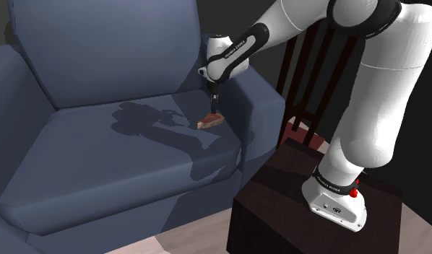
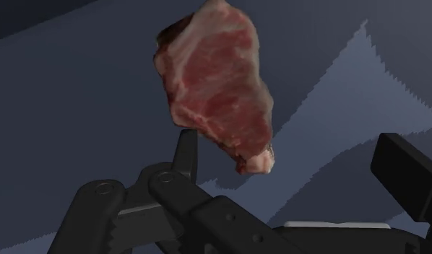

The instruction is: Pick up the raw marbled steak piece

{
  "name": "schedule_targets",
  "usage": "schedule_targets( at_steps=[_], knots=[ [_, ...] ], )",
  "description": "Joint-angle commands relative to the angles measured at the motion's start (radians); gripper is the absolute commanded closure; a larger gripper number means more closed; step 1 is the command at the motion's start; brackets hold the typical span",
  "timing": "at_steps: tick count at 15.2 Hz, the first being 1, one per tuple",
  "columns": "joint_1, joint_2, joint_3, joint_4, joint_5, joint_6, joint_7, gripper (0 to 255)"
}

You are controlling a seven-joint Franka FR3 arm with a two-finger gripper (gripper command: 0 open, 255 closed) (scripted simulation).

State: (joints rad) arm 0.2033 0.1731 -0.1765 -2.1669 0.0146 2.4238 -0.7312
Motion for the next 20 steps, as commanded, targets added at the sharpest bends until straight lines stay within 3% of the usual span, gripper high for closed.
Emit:
schedule_targets(
  at_steps=[1,6,16,17,20],
  knots=[
    [-0.002,0.077,0.013,0.051,0.008,0.024,-0.055,0],
    [-0.007,0.261,0.051,0.184,0.006,0.074,-0.162,0],
    [-0.014,0.342,0.06,0.188,0.016,0.151,-0.168,0],
    [-0.014,0.343,0.06,0.19,0.016,0.15,-0.168,255],
    [-0.014,0.342,0.06,0.19,0.016,0.15,-0.168,255]
  ],
)
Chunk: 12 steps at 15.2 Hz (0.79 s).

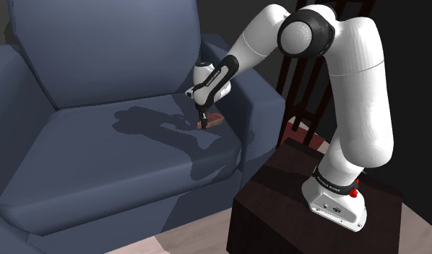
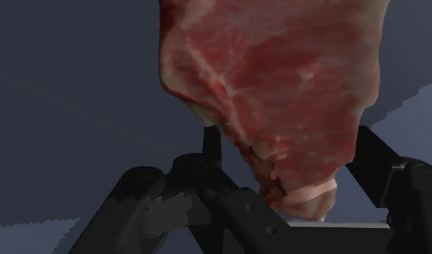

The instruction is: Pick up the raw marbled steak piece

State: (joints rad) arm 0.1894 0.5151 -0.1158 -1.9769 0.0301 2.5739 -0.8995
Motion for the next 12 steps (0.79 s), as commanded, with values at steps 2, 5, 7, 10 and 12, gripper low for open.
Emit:
schedule_targets(
  at_steps=[2,5,7,10,12],
  knots=[
    [0.0,0.001,0.0,0.0,0.0,0.0,0.0,255],
    [-0.001,0.0,0.0,-0.001,0.0,0.0,0.0,255],
    [0.001,-0.01,-0.001,-0.002,-0.001,-0.009,0.001,255],
    [0.003,-0.041,-0.005,-0.003,-0.005,-0.039,0.002,255],
    [0.005,-0.061,-0.007,-0.003,-0.008,-0.059,0.003,255]
  ],
)
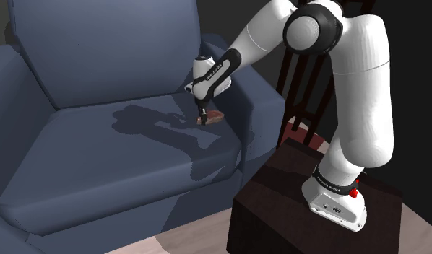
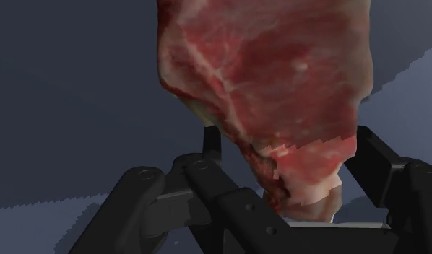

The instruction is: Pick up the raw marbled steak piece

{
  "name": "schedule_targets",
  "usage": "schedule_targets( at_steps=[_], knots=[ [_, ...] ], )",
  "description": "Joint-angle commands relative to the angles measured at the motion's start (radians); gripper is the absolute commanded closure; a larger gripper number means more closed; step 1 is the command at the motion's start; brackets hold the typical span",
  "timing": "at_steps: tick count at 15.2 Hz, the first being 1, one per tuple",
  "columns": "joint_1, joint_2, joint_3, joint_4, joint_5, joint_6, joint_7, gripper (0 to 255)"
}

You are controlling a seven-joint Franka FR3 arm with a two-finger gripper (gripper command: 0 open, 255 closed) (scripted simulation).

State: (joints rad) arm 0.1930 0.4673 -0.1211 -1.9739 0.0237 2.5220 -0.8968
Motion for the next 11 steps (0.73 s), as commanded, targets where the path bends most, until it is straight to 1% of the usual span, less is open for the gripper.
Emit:
schedule_targets(
  at_steps=[1,9,11],
  knots=[
    [0.002,-0.023,-0.002,-0.005,-0.003,-0.017,0.001,255],
    [0.007,-0.096,-0.009,0.007,-0.013,-0.102,0.005,255],
    [0.007,-0.097,-0.009,0.008,-0.014,-0.104,0.005,255]
  ],
)
